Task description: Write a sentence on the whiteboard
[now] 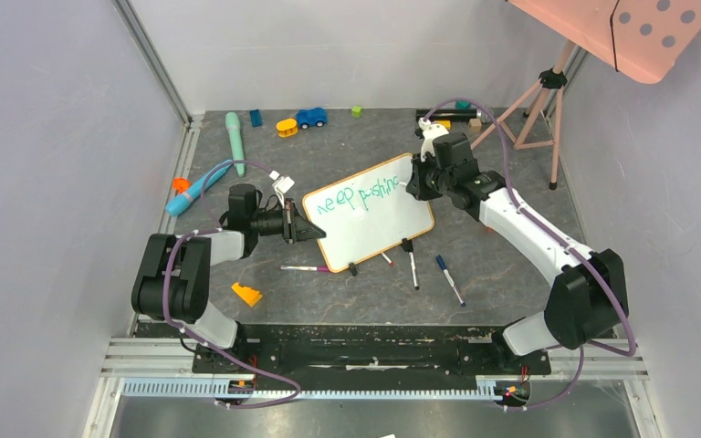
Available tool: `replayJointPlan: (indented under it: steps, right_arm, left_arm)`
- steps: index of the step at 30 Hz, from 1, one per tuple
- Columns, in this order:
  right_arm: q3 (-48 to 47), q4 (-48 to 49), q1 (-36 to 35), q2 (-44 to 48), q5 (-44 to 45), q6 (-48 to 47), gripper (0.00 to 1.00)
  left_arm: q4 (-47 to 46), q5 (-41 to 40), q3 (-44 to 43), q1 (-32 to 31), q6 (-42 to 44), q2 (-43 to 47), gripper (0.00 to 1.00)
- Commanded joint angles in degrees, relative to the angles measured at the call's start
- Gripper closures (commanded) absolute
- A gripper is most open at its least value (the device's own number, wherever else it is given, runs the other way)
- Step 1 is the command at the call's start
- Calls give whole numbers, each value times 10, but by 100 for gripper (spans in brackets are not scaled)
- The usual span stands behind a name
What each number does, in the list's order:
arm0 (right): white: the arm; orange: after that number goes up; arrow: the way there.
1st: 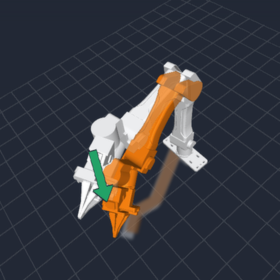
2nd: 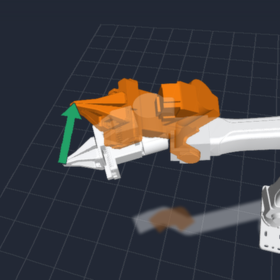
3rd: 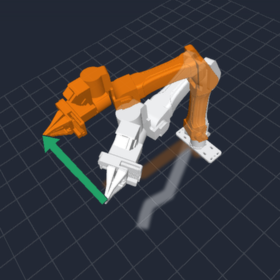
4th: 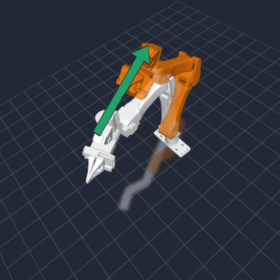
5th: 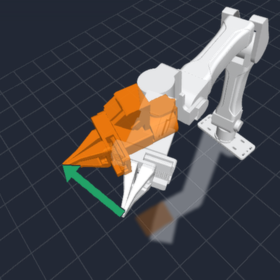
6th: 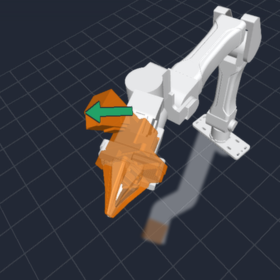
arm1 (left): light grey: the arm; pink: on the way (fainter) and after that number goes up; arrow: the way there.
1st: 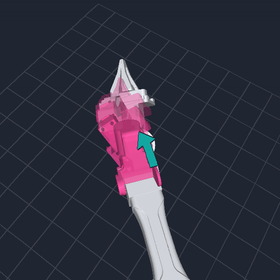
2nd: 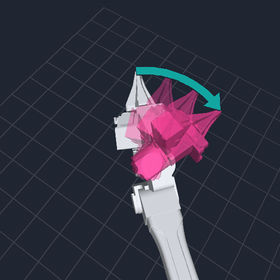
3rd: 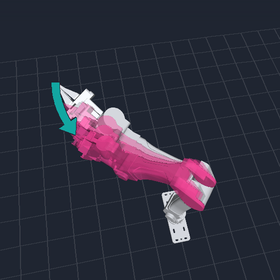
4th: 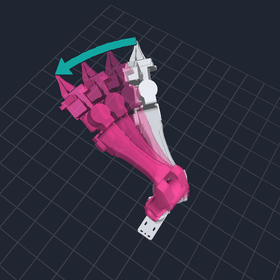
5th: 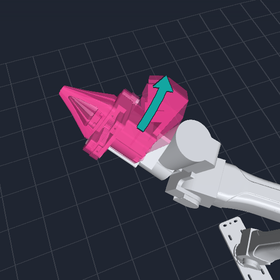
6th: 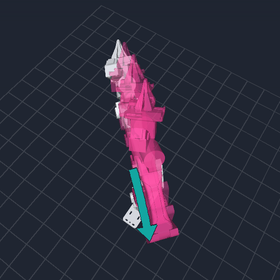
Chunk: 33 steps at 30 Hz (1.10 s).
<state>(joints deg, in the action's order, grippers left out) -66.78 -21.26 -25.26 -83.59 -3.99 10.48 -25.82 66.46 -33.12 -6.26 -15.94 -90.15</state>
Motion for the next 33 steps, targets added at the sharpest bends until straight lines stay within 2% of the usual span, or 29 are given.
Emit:
replayJointPlan:
  steps: [1, 9, 21, 33]
  right_arm:
    - [-45, 10, 3, -13, 15, -3, 100]
    - [-53, 8, 3, -20, 6, -4, 100]
    - [33, 18, 4, 22, 4, -1, 100]
    - [76, 61, 3, 45, -44, 22, 100]
  left_arm:
    - [16, 18, -9, -6, 18, 12, 98]
    - [17, 17, -9, -7, 19, 12, 98]
    - [17, 16, -9, -8, 20, 11, 98]
    - [18, 15, -11, -8, 20, 10, 98]
